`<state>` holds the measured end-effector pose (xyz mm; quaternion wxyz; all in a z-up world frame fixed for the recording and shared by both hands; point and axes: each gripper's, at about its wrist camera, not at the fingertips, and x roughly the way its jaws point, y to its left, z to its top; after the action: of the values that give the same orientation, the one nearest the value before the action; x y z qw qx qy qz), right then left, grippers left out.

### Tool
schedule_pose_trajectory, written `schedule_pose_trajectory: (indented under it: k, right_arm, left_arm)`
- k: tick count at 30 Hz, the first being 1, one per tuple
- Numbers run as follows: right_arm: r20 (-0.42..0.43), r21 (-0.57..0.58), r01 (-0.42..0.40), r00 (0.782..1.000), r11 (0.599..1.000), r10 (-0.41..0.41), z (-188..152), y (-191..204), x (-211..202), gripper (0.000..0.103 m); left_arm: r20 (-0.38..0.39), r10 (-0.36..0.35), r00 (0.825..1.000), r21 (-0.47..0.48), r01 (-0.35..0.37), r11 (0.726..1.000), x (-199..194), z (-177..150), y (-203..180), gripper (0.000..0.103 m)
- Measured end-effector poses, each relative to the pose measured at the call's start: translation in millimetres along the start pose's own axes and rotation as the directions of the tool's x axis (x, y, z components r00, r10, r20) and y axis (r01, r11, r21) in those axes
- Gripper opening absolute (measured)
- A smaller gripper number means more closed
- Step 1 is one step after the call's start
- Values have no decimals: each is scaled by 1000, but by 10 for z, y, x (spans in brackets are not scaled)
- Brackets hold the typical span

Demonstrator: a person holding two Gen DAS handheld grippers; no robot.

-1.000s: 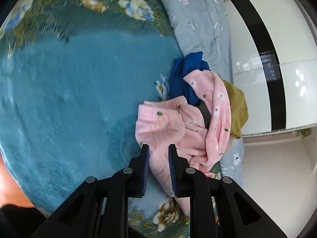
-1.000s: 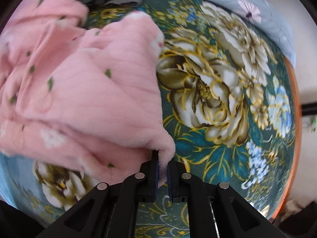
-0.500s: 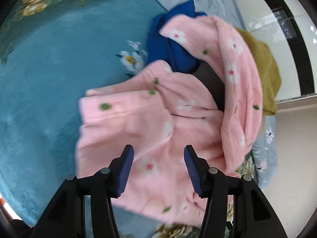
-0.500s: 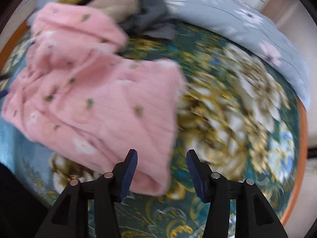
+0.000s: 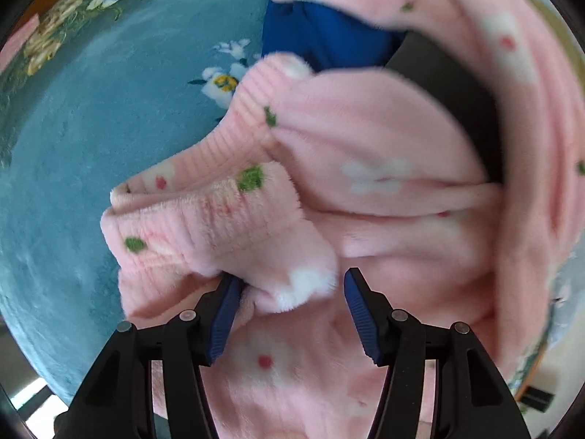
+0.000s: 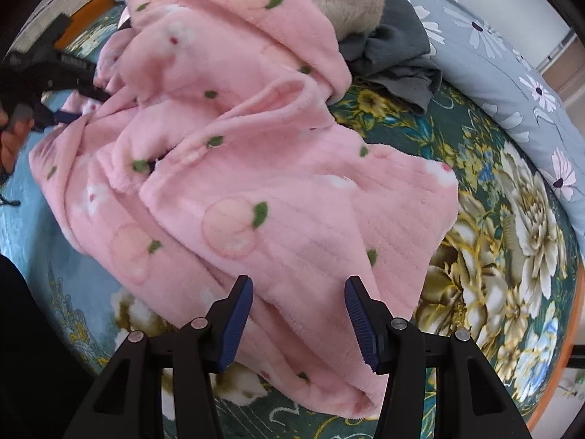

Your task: Fold clothes

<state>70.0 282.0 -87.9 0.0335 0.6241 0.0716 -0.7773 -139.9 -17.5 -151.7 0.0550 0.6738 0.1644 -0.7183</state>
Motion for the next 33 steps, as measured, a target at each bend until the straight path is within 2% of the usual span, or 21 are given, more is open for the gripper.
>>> schedule_pose_trajectory:
  k: [4, 5, 7, 8, 9, 11, 15, 16, 20, 23, 25, 29, 30, 32, 33]
  right_arm:
    - [-5, 21, -3, 1000, 1000, 4, 63, -32, 57, 56]
    - [-3, 22, -6, 1000, 1000, 6, 69, -21, 41, 56]
    - [3, 14, -12, 1000, 1000, 12, 96, 1, 41, 56]
    - [4, 8, -15, 1000, 1000, 15, 111, 19, 48, 56]
    - [4, -2, -19, 1000, 1000, 19, 124, 49, 56, 56]
    - [5, -23, -31, 1000, 999, 31, 147, 124, 70, 56]
    - [14, -109, -52, 998, 993, 54, 216, 356, 98, 58]
    - [19, -135, -54, 998, 989, 57, 233, 428, 100, 61]
    - [33, -231, -31, 999, 973, 40, 284, 698, 141, 62]
    - [30, -278, 3, 1000, 960, 5, 318, 861, 245, 62]
    - [19, -292, 20, 1000, 956, -15, 334, 935, 322, 62]
    - [15, -276, 71, 997, 959, -70, 362, 981, 403, 61]
    - [15, -264, 87, 996, 961, -86, 369, 971, 395, 58]
    - [18, -236, 126, 992, 964, -125, 385, 940, 365, 40]
    - [23, -210, 141, 990, 967, -140, 396, 893, 317, 21]
  left_arm:
    - [-21, 37, 999, 16, -37, 999, 152, -31, -7, 59]
    - [-18, 47, 999, 24, -46, 999, 160, -38, -1, 56]
    - [-13, 66, 998, 39, -65, 997, 171, -51, 13, 41]
    - [-12, 55, 998, 33, -55, 998, 150, -58, 65, 27]
    - [-11, 43, 999, 26, -43, 999, 126, -65, 122, 18]
    - [-9, 18, 1000, 13, -18, 1000, 79, -80, 235, 14]
    - [70, -115, 991, -29, 118, 993, -315, -133, 629, 11]
    - [95, -143, 985, -40, 147, 988, -424, -140, 724, 11]
    - [199, -225, 954, -80, 245, 966, -913, -194, 1189, 11]
    - [239, -239, 941, -104, 270, 957, -1151, -273, 1540, 10]
    - [247, -241, 939, -137, 280, 950, -1180, -444, 1693, 10]
    - [238, -256, 937, -245, 313, 918, -1011, -681, 2041, 10]
    - [241, -259, 935, -272, 322, 907, -930, -750, 2091, 10]
    - [259, -270, 928, -308, 344, 887, -857, -858, 2193, 10]
    - [270, -273, 923, -317, 353, 880, -839, -902, 2225, 10]
